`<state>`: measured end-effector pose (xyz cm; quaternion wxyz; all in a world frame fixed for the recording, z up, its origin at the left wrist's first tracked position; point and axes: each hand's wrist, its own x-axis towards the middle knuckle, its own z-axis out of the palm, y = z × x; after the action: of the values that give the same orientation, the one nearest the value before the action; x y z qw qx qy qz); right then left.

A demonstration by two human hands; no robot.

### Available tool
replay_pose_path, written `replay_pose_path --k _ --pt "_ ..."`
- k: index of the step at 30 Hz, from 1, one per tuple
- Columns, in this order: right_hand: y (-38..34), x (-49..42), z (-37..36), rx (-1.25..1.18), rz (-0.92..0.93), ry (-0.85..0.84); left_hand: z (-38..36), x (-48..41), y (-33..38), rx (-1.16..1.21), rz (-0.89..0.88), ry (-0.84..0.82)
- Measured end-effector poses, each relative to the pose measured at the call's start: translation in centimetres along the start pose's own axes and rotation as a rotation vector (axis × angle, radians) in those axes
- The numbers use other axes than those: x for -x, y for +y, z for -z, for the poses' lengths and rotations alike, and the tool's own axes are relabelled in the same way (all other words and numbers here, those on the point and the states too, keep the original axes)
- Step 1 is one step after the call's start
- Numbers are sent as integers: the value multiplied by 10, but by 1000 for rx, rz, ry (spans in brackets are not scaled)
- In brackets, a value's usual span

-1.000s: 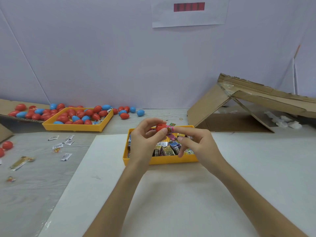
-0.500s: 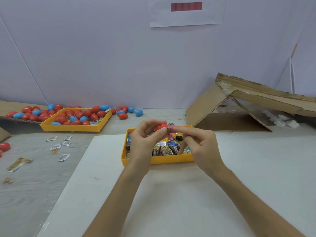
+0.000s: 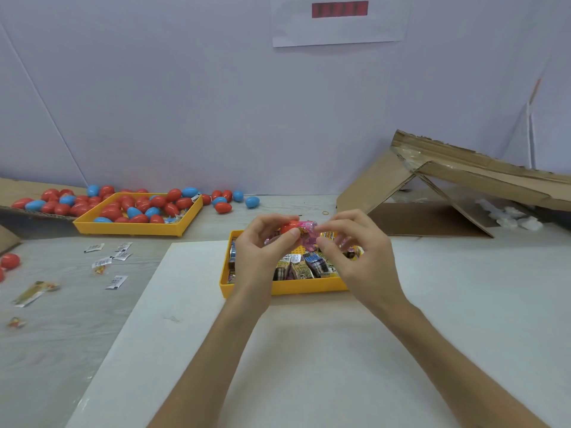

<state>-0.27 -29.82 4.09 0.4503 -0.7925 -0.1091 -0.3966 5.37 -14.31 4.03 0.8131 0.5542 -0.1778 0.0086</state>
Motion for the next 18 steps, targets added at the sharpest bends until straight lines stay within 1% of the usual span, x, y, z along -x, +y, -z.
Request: replay_pose_path --k 4,10,13,18 --pt "0 1 -2 -26 -47 -18 -4 3 0 0 -9 -51" --pt "3 -2 2 -269 -208 -64 -5 4 3 32 6 -87" --pt "2 -2 -1 -323 -219 -67 -5 6 3 8 -8 -140" --pt "3 -3 1 -320 -191 -73 -7 6 5 -48 -5 -136"
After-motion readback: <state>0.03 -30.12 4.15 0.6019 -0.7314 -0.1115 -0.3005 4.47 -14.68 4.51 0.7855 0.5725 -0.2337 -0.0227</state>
